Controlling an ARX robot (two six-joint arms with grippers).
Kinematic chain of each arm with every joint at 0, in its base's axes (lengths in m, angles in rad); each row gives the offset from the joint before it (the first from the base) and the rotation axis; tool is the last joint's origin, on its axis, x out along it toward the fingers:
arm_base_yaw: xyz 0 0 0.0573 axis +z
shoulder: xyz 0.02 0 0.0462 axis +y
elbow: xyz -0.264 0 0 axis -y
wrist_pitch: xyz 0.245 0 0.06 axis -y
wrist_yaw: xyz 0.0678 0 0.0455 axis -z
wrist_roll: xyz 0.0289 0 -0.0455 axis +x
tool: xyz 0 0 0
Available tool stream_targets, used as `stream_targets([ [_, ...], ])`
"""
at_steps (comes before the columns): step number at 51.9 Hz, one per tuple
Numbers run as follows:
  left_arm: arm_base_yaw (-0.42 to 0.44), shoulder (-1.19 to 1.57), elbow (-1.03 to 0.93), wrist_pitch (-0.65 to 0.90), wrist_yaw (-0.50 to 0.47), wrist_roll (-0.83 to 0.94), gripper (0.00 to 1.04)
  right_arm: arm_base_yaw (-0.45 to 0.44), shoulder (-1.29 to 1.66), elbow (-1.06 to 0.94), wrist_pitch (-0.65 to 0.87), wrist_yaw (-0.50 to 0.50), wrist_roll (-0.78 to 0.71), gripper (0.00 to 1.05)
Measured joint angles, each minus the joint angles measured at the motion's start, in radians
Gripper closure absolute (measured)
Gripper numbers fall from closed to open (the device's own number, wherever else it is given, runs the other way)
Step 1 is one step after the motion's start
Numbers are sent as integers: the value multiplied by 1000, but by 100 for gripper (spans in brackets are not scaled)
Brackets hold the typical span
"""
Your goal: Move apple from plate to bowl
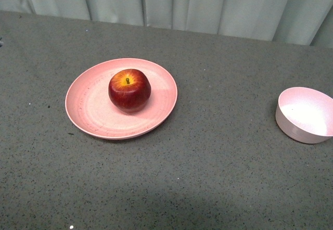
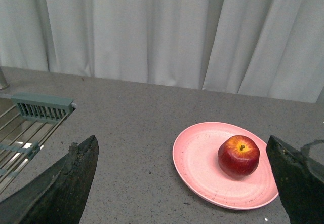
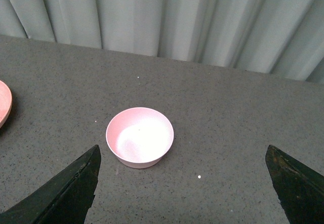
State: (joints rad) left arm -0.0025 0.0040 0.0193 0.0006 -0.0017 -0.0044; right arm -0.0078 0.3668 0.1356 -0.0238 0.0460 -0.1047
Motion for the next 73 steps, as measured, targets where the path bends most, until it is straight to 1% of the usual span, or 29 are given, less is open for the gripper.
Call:
stream_targets([
  [4, 0, 0, 0, 0, 0, 0, 7, -9, 258, 91, 118, -66, -15, 9],
  [6, 0, 0, 0, 0, 0, 0, 7, -10, 336, 120, 153, -79, -23, 9],
  [10, 0, 0, 0, 0, 0, 0, 7, -7, 538, 202, 193, -106, -40, 9],
  [14, 0, 0, 0, 0, 0, 0, 7, 5, 743, 281, 229, -111, -72, 9],
  [20, 0, 0, 0, 0, 0, 0, 7, 27, 964, 381, 219, -129, -111, 9],
  [28, 0, 0, 0, 0, 0, 0, 7, 50, 1141, 471, 166, -158, -137, 9],
  [39, 0, 0, 0, 0, 0, 0, 7, 69, 1398, 618, 117, -157, -209, 9],
  [50, 0, 0, 0, 0, 0, 0, 7, 80, 1592, 740, 53, -159, -263, 9],
  [59, 0, 0, 0, 0, 0, 0, 7, 101, 1672, 811, 24, -152, -283, 10],
  [61, 0, 0, 0, 0, 0, 0, 7, 108, 1682, 819, 24, -145, -286, 14],
  [62, 0, 0, 0, 0, 0, 0, 7, 111, 1687, 823, 24, -144, -286, 19],
  [70, 0, 0, 0, 0, 0, 0, 7, 126, 1705, 850, 6, -111, -289, 48],
  [71, 0, 0, 0, 0, 0, 0, 7, 127, 1706, 852, 5, -107, -289, 50],
  [73, 0, 0, 0, 0, 0, 0, 7, 128, 1709, 857, -5, -98, -288, 57],
])
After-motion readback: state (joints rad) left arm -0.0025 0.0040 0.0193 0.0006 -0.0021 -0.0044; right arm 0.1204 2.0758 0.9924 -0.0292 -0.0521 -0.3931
